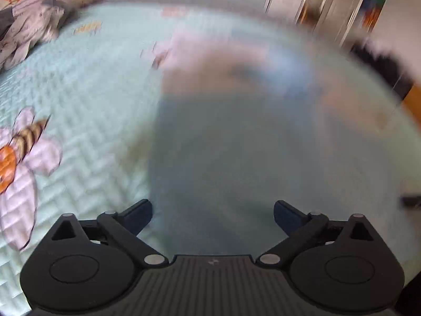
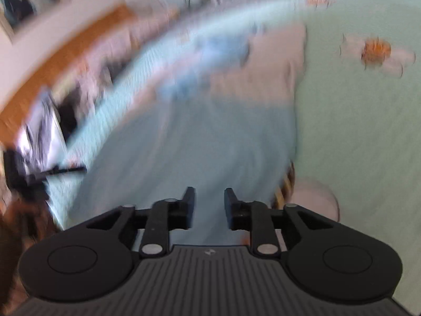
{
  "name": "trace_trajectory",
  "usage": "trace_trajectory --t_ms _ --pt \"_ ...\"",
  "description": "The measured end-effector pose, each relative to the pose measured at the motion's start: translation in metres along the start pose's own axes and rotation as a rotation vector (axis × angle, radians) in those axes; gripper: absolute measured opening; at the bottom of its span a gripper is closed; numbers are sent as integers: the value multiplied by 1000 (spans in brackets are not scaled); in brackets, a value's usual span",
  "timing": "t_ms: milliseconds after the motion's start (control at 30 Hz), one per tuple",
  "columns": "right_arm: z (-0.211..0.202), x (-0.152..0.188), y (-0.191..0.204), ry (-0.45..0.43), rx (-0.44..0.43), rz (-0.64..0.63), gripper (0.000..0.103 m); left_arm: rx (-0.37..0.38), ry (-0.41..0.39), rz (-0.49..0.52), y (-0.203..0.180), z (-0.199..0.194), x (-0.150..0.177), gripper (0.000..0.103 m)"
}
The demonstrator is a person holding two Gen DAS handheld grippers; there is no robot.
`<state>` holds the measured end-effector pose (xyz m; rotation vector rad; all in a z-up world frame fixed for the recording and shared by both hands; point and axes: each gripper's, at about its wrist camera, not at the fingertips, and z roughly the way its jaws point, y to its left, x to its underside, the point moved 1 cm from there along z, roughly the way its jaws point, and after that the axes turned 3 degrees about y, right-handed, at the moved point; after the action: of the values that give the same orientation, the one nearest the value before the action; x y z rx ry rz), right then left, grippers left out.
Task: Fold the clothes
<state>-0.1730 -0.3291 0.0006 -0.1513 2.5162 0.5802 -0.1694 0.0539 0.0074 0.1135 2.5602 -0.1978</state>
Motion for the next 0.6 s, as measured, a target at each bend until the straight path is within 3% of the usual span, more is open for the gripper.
trace_trajectory --t_ms 67,167,200,267,333,400,433,500,600 --pt "-7 6 -13 -22 -1 59 4 0 -18 -12 5 -8 1 96" --pt "-24 7 -8 -64 -3 61 19 1 -52 -62 12 -25 -3 95" --pt "-28 6 -2 -76 -29 50 19 4 -73 -77 13 -31 -5 95" --pt "-31 5 12 -87 -113 43 23 64 -122 -118 13 -45 -9 96" --pt "-30 6 23 -80 -192 38 30 182 -145 -119 5 -48 -11 99" --pt "-20 11 30 -34 -232 26 34 204 -62 -72 -5 -27 -5 101" --pt "-10 15 29 12 -191 13 34 177 -31 -40 -8 -18 1 99" --pt "-3 27 22 34 -109 -13 12 113 -15 6 -9 -11 11 96" --pt "-14 32 7 38 -143 71 13 131 -20 -64 3 -22 11 96"
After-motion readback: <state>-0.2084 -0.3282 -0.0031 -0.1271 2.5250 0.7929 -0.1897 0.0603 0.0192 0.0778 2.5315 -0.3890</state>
